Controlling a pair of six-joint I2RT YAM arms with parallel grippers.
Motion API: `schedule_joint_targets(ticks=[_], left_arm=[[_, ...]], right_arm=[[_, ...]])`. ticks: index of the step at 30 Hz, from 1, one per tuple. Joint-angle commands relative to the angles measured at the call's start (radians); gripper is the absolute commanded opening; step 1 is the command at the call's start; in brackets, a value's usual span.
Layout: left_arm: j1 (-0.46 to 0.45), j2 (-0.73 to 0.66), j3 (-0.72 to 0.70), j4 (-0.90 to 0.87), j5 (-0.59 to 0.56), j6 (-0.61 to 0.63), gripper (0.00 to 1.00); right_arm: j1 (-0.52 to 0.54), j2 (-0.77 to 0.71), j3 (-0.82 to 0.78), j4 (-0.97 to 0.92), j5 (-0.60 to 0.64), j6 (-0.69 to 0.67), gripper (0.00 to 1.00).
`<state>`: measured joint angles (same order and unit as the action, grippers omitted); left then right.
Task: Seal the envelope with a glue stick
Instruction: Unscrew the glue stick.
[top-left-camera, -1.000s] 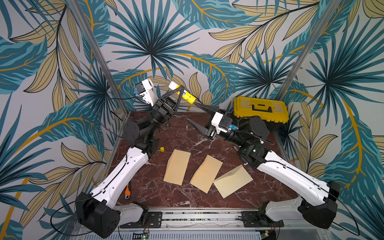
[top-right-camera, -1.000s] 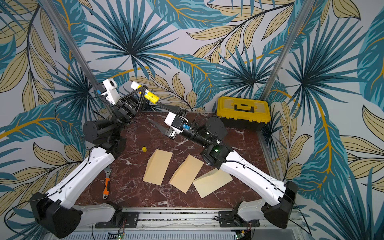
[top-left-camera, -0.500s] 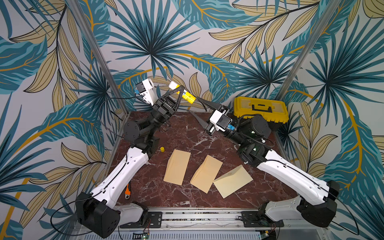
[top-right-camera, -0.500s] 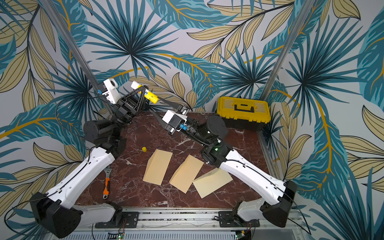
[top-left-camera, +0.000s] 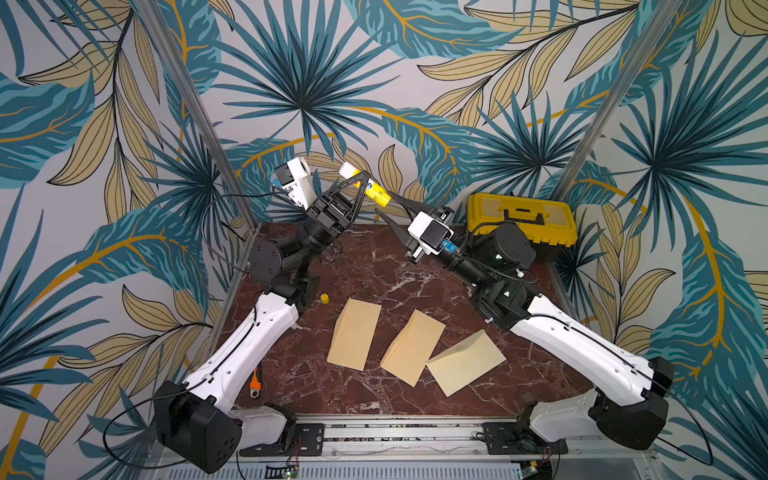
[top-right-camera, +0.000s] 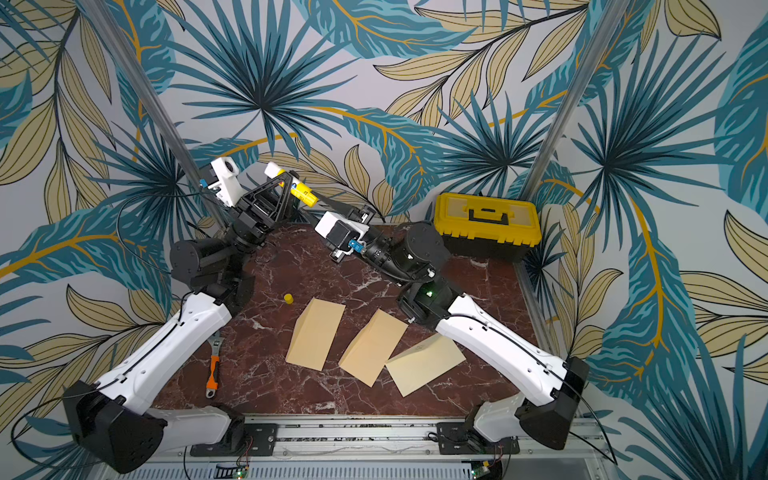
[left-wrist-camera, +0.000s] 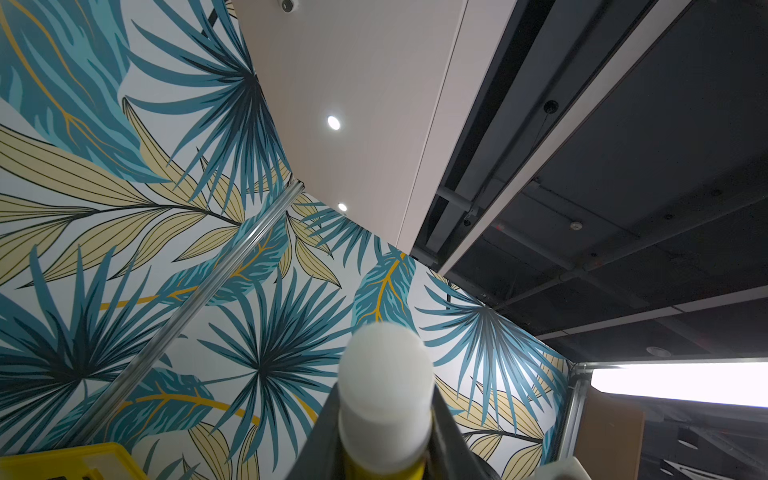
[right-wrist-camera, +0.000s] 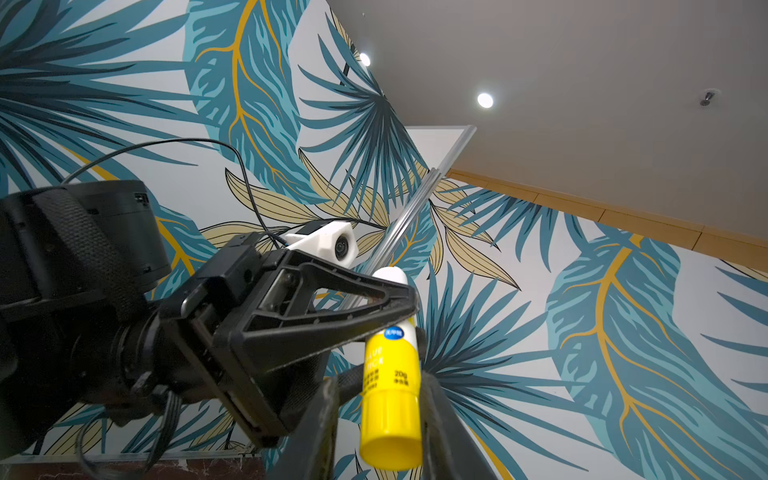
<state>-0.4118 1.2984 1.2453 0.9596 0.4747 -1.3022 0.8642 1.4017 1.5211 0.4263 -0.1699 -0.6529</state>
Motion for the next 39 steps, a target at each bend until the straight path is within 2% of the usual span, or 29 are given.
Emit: schedule_joint_targets(ticks=[1,9,15,20,25,30,32,39], left_arm=[[-0.007,0.004,0.023,0.06,0.005,-0.019,0.07],[-0.007,0.002,0.026,0.059,0.008,-0.019,0.06],[-0.009,0.002,0.025,0.059,0.006,-0.02,0.06],[-0.011,0.01,0.029,0.069,0.024,0.0,0.06],[-0.009,0.058,0.065,0.214,0.122,0.041,0.06],[-0.006,0.113,0.155,0.392,0.257,0.053,0.06],[-0.005,0.131,0.207,0.449,0.31,0.05,0.05],[-0.004,0.133,0.336,0.456,0.43,0.08,0.03]], right_arm=[[0.005,0.019,0.021,-0.031,0.051,-0.01,0.35],[0.004,0.019,0.027,-0.027,0.061,-0.005,0.35],[0.004,0.01,0.027,-0.034,0.048,0.002,0.24],[0.005,0.005,0.027,-0.047,0.055,0.056,0.21],[0.005,0.013,0.023,-0.059,0.021,0.291,0.18],[0.003,-0.002,-0.01,0.012,-0.075,0.611,0.17],[0.003,-0.009,-0.016,0.045,-0.128,0.721,0.13],[0.001,-0.003,-0.019,0.206,-0.283,1.044,0.09]])
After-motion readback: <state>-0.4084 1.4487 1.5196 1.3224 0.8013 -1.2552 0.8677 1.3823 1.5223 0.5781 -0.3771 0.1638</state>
